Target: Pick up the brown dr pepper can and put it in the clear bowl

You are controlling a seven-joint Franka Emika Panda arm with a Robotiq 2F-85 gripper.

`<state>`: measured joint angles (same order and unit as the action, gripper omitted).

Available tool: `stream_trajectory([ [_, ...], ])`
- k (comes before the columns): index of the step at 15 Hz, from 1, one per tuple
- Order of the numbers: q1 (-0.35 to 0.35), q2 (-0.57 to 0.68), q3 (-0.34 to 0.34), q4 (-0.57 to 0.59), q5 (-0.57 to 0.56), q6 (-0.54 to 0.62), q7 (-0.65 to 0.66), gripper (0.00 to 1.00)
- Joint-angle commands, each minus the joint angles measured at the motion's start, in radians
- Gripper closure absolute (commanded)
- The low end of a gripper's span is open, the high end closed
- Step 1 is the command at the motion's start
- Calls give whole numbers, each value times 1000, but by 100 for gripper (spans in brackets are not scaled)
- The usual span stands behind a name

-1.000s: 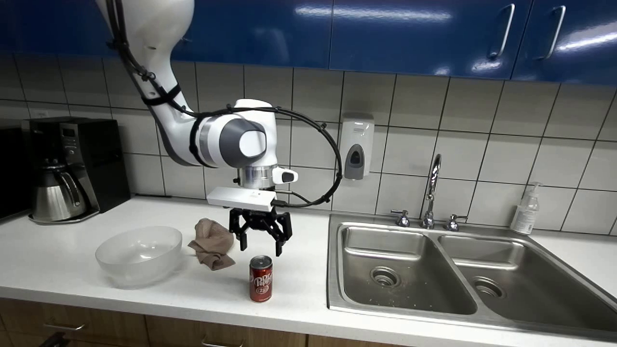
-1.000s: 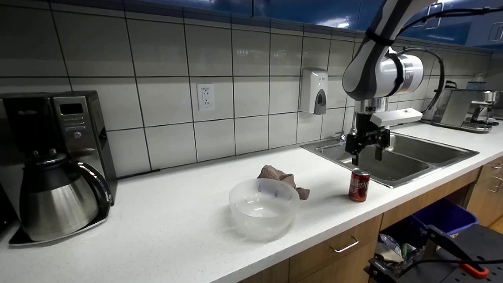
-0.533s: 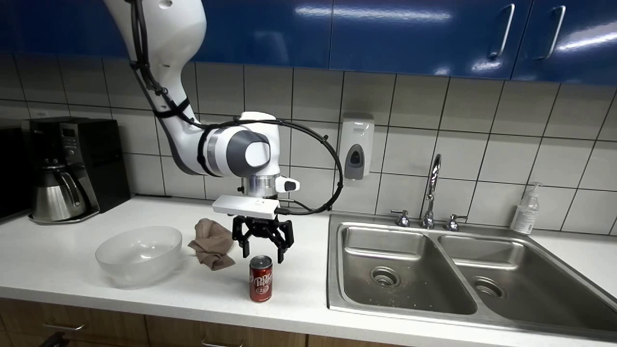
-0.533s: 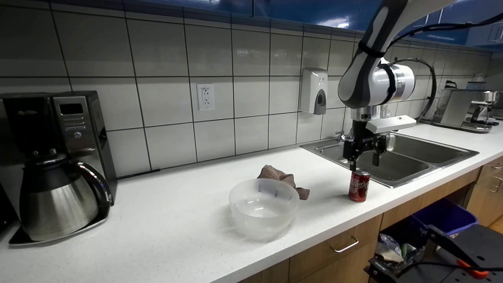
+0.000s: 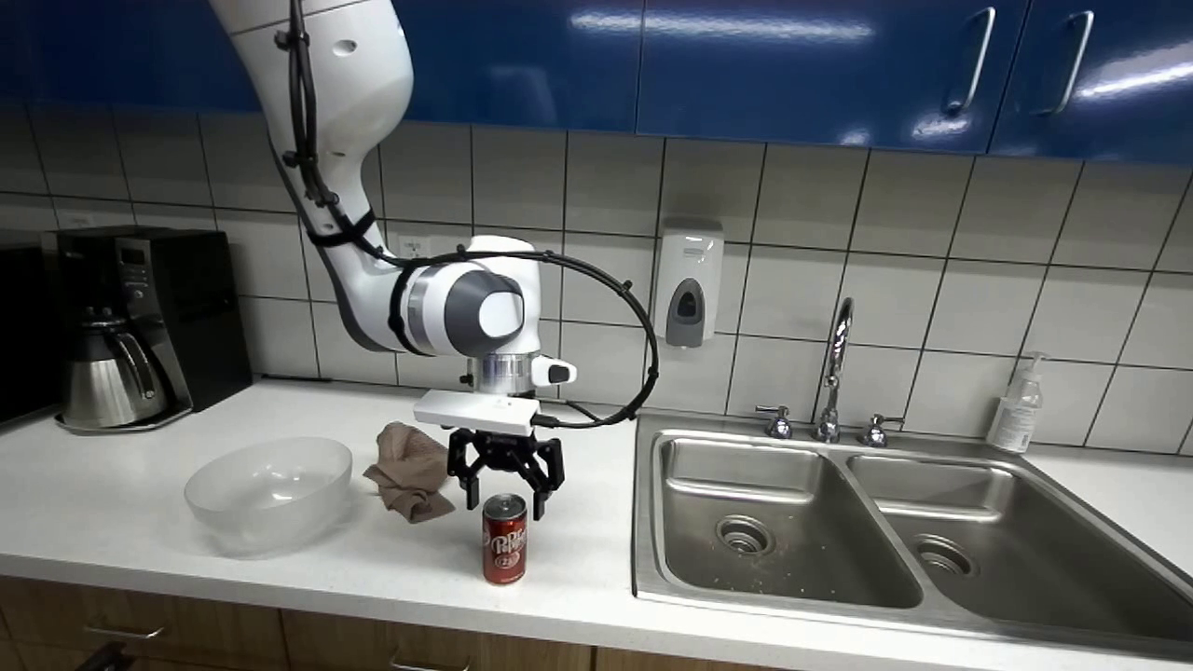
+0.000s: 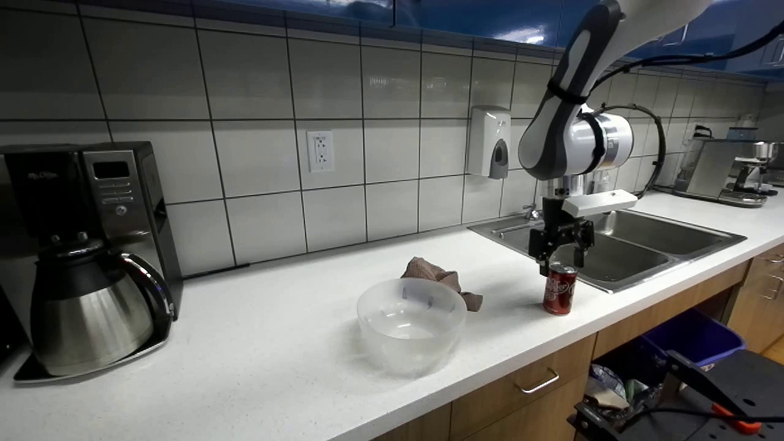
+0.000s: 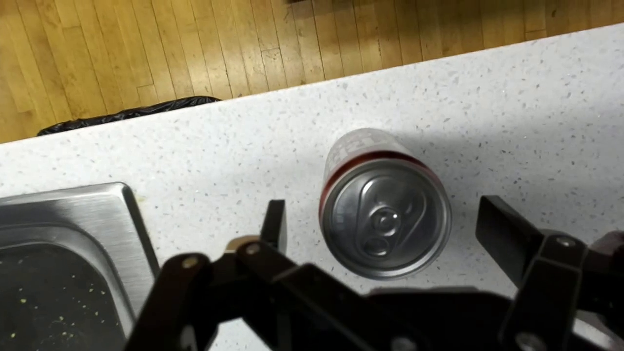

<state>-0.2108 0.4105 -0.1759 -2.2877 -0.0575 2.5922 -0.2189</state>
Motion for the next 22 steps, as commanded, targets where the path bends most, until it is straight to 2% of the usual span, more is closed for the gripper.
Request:
stream_trajectory([
  [1, -42, 26, 35, 49, 31, -55, -40, 0],
  [10, -68, 70, 45, 90, 49, -103, -48, 0],
  [11, -69, 73, 46, 93, 49, -106, -49, 25],
  [13, -70, 78, 48, 98, 50, -111, -52, 34],
  [16, -76, 81, 57, 103, 63, -124, -64, 60],
  [22, -85, 22, 60, 54, 67, -113, -84, 62],
])
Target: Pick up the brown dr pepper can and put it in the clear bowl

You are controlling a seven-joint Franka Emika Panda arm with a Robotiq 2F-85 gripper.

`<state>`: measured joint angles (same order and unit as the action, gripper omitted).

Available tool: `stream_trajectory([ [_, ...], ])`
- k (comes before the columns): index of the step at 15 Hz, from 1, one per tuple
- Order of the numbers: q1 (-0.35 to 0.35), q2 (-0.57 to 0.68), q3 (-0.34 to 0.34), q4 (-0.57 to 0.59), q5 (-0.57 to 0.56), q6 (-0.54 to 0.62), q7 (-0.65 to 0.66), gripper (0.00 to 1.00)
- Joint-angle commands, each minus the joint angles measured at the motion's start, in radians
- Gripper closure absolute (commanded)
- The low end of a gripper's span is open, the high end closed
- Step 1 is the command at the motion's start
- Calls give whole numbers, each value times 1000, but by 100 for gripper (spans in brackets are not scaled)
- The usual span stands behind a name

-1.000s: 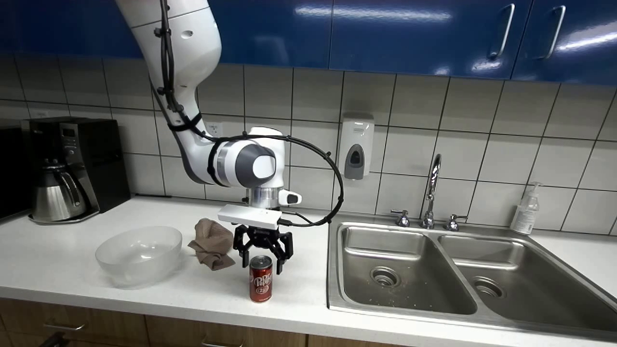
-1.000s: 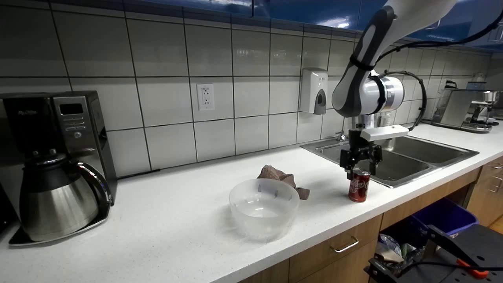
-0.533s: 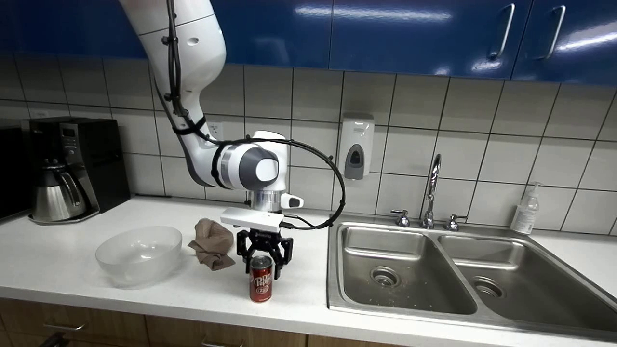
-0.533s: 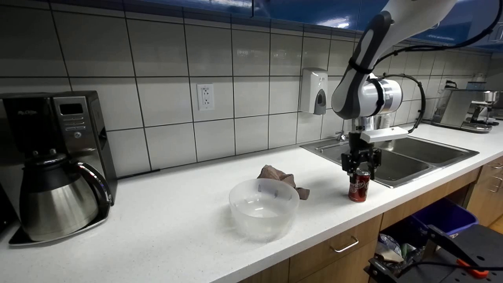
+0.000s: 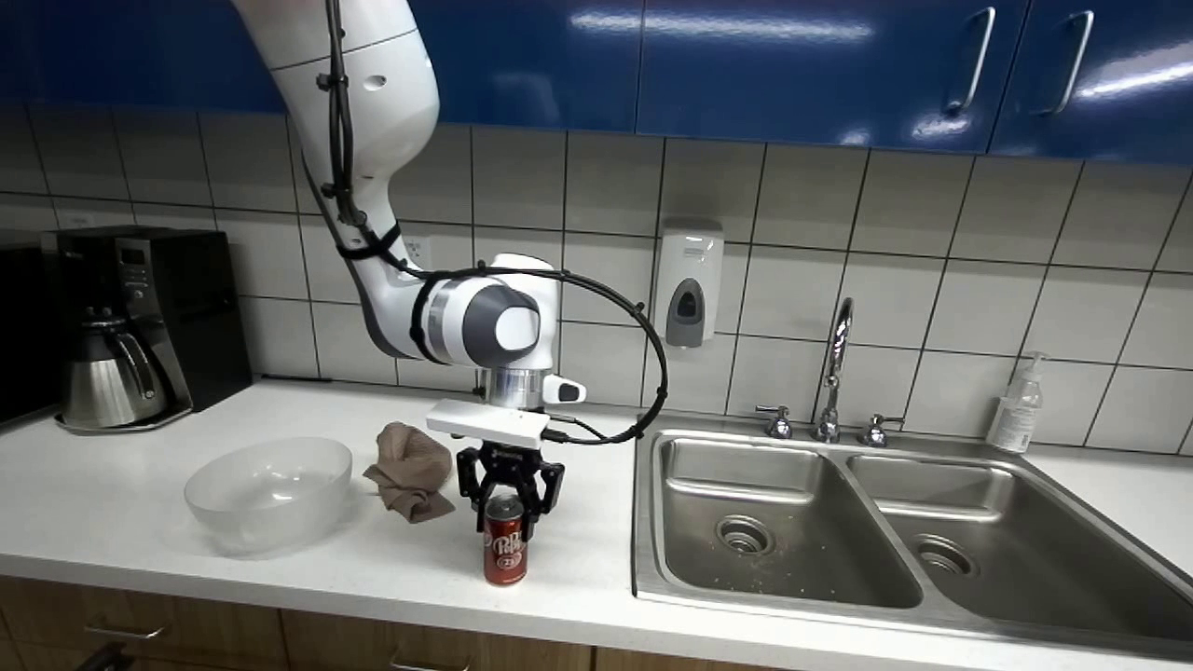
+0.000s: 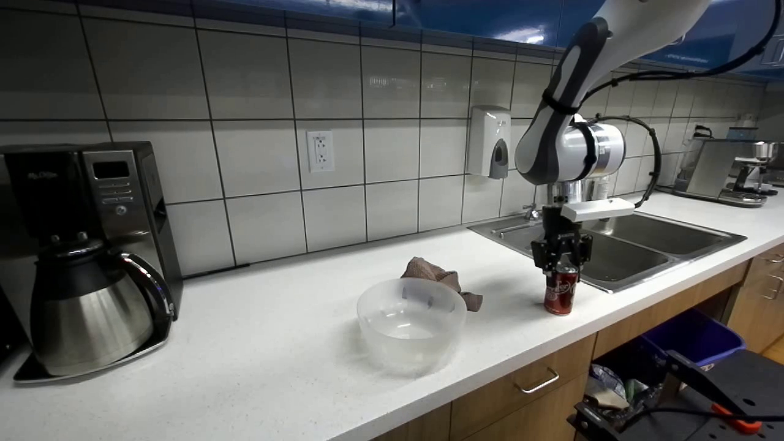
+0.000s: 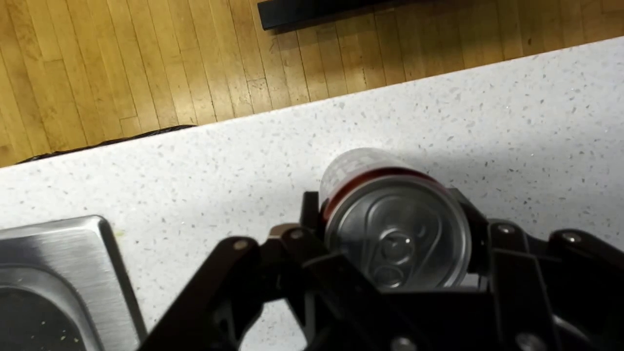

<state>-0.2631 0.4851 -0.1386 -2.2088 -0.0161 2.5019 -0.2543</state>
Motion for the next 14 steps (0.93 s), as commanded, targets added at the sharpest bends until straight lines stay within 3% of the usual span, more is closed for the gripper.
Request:
stream_trajectory([
  [1, -36, -65, 24, -35, 30, -22, -55, 62],
  [8, -8, -211, 10, -158, 29, 17, -32, 62],
  [14, 61, -387, 1, -282, -8, 55, 20, 62],
])
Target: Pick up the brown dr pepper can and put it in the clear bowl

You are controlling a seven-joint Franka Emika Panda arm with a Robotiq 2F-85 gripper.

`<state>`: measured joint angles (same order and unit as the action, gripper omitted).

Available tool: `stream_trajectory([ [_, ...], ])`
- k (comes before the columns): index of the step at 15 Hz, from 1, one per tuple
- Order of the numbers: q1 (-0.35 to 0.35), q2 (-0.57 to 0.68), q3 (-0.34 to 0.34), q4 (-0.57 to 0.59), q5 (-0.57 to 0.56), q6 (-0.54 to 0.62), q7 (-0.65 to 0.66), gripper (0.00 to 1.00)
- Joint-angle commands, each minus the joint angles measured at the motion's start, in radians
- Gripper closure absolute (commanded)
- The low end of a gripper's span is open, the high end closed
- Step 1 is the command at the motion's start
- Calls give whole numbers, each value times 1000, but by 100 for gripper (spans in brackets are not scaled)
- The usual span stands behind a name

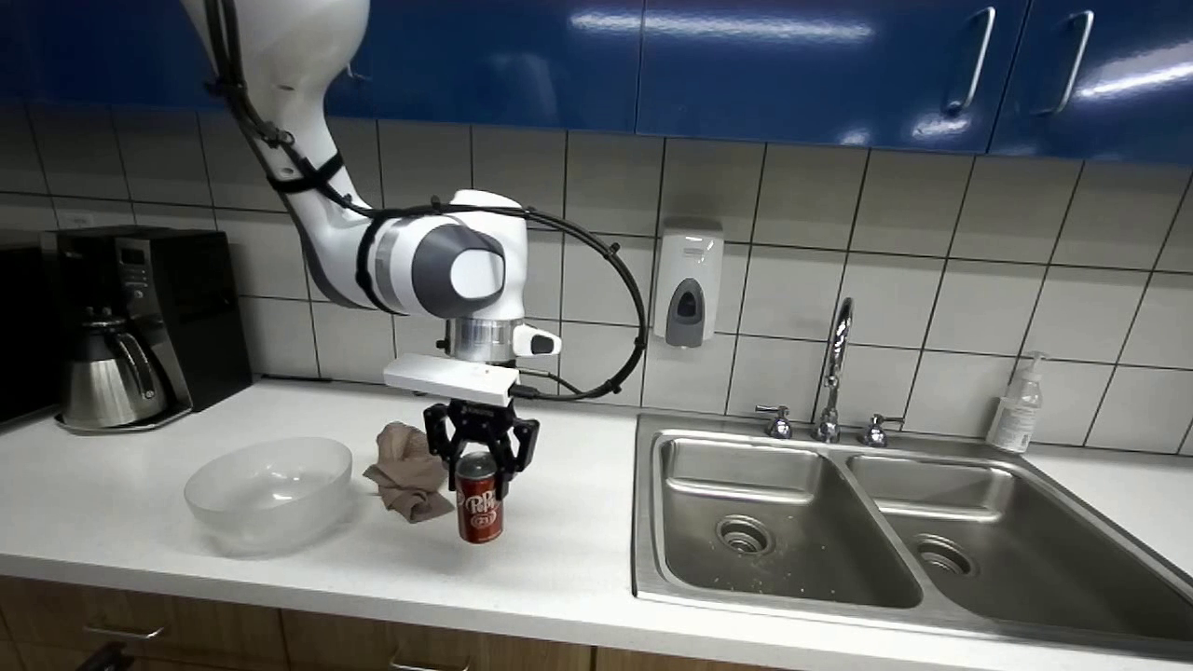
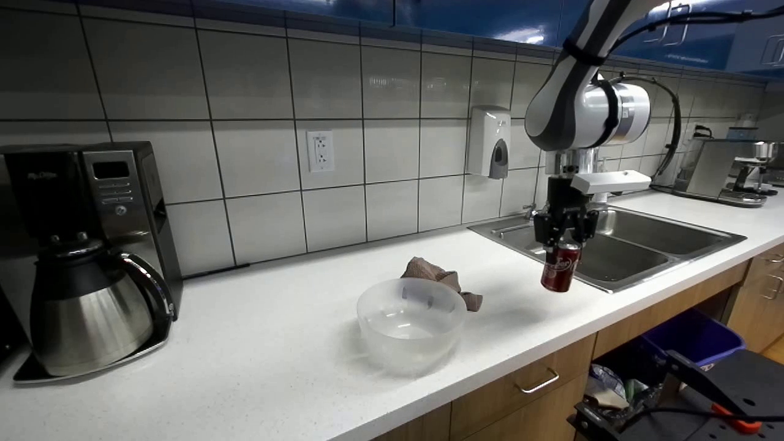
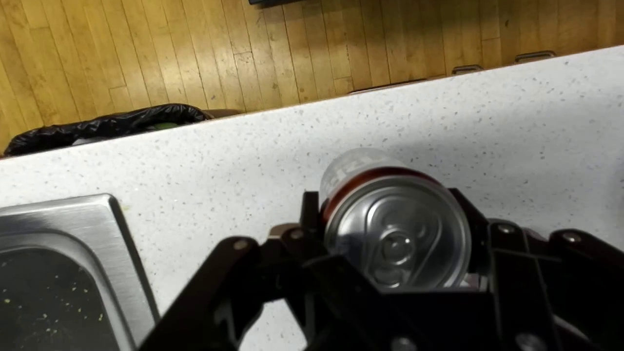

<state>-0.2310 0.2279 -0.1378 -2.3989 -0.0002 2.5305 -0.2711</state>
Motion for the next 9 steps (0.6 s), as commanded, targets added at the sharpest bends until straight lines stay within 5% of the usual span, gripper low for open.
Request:
stream_trajectory([
  [1, 41, -158, 1, -107, -28, 30, 44, 62],
  [9, 141, -314, 42, -174, -94, 23, 146, 62],
])
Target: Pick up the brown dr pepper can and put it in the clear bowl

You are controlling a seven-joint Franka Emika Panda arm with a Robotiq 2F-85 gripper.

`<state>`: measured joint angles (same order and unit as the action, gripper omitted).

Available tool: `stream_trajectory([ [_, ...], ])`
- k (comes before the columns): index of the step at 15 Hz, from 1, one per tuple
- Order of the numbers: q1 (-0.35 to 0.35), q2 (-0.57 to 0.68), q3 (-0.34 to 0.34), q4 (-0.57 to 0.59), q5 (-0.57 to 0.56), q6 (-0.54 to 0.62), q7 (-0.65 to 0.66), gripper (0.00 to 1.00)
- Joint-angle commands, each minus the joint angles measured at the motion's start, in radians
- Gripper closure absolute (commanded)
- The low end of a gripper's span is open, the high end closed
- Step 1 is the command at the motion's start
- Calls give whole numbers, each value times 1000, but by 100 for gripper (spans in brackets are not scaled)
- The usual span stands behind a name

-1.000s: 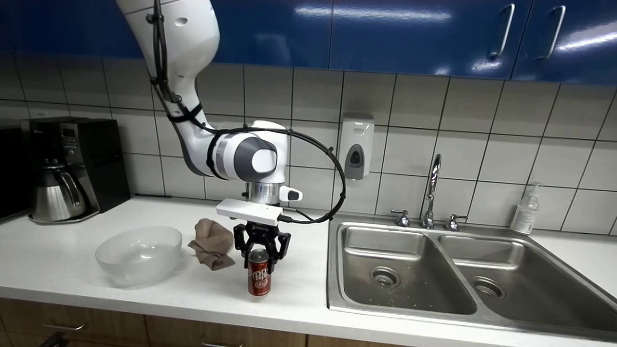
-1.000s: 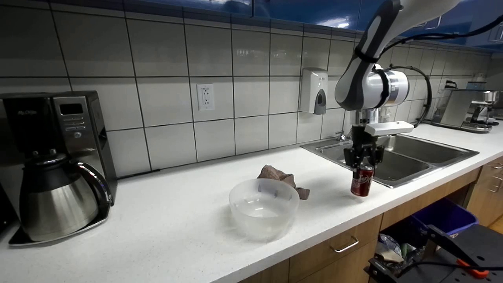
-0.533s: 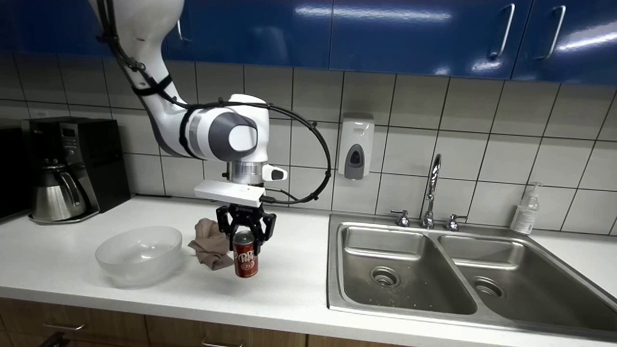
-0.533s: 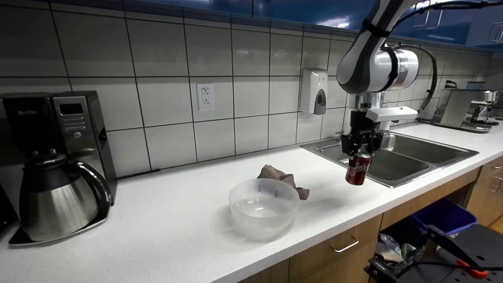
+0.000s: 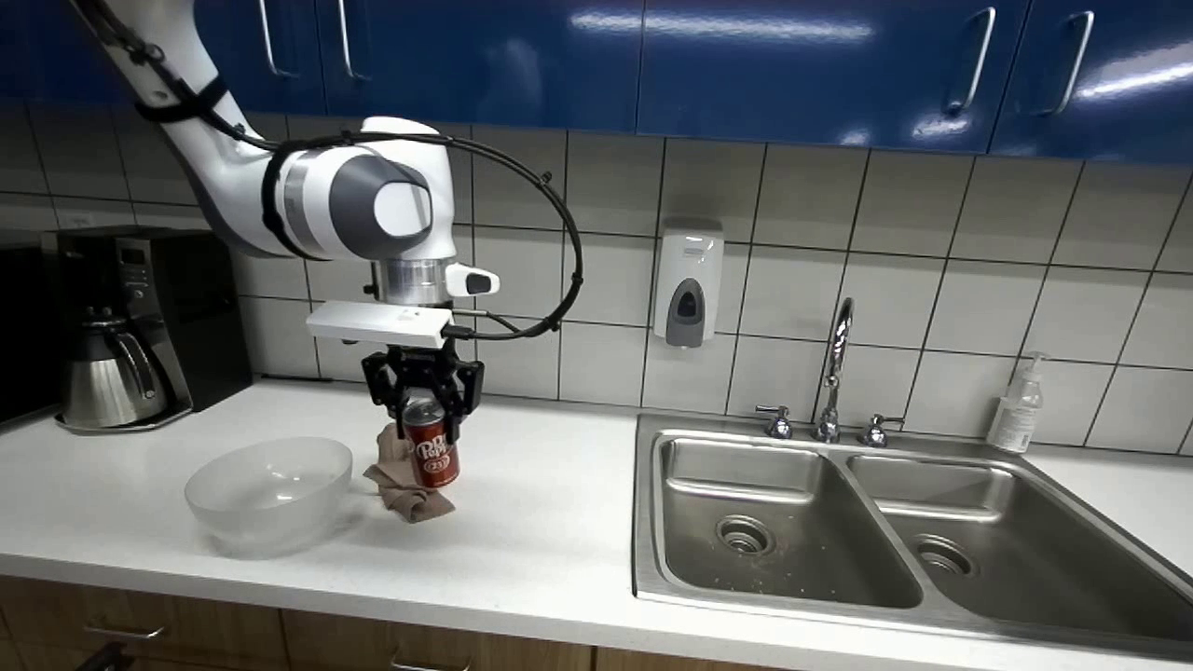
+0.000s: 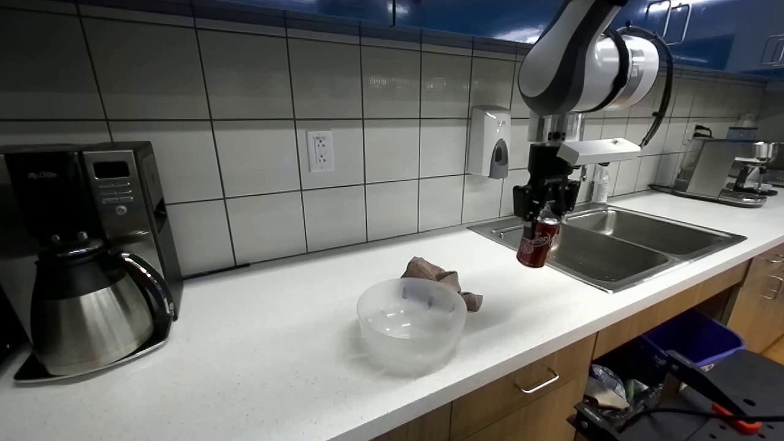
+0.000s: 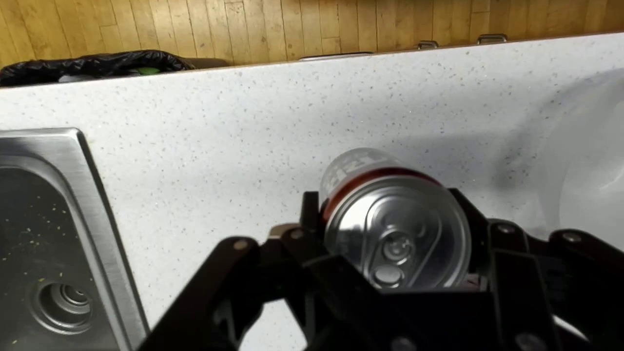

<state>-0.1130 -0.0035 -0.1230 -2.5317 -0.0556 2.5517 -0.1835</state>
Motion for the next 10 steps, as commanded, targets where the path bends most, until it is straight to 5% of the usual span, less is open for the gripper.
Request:
stream_trajectory([
  [1, 36, -92, 40, -42, -46, 0, 71, 62],
  [10, 140, -93, 148, -14, -58, -12, 128, 62],
])
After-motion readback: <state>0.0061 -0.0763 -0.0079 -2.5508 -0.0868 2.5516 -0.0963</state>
